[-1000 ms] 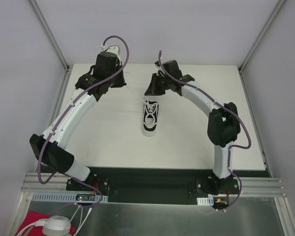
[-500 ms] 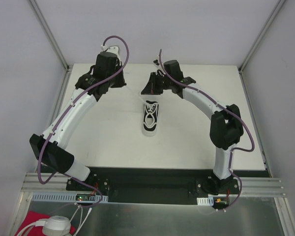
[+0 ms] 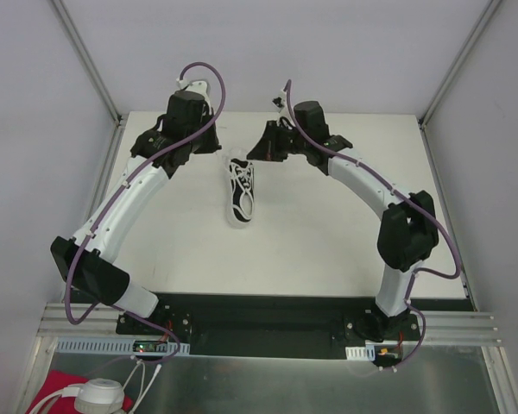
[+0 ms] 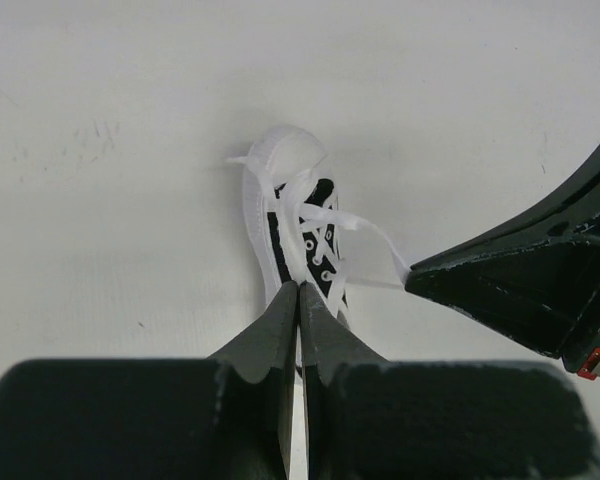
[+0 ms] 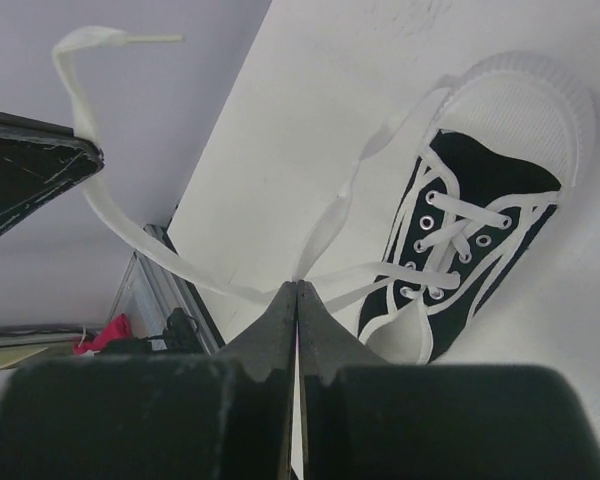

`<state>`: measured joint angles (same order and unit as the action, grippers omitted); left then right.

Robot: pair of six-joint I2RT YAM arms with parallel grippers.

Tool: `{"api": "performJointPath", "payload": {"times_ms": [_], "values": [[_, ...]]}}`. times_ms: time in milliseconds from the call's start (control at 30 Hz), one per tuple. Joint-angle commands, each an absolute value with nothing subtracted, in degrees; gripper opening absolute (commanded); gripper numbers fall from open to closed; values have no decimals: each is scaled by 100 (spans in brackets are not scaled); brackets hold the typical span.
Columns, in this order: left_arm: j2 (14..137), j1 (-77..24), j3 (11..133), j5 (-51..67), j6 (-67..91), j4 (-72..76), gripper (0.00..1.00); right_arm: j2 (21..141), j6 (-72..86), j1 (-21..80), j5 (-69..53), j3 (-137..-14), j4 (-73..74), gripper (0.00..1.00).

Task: Tie the shoes
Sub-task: Cross the shoelace with the shoelace.

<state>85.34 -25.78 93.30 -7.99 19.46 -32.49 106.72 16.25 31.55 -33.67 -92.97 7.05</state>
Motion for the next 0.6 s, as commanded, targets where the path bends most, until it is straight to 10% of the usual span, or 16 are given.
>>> {"api": "performJointPath", "payload": {"times_ms": [0,567], "values": [[8341,-2522,9369,-756,1907,-3278,0,10282,1696,3191,-3595,-9351,184,1],[8692,-2505,9176,-861,1758,-3287,0,10775,1723,3182,-3235,-9536,781,1]]}}
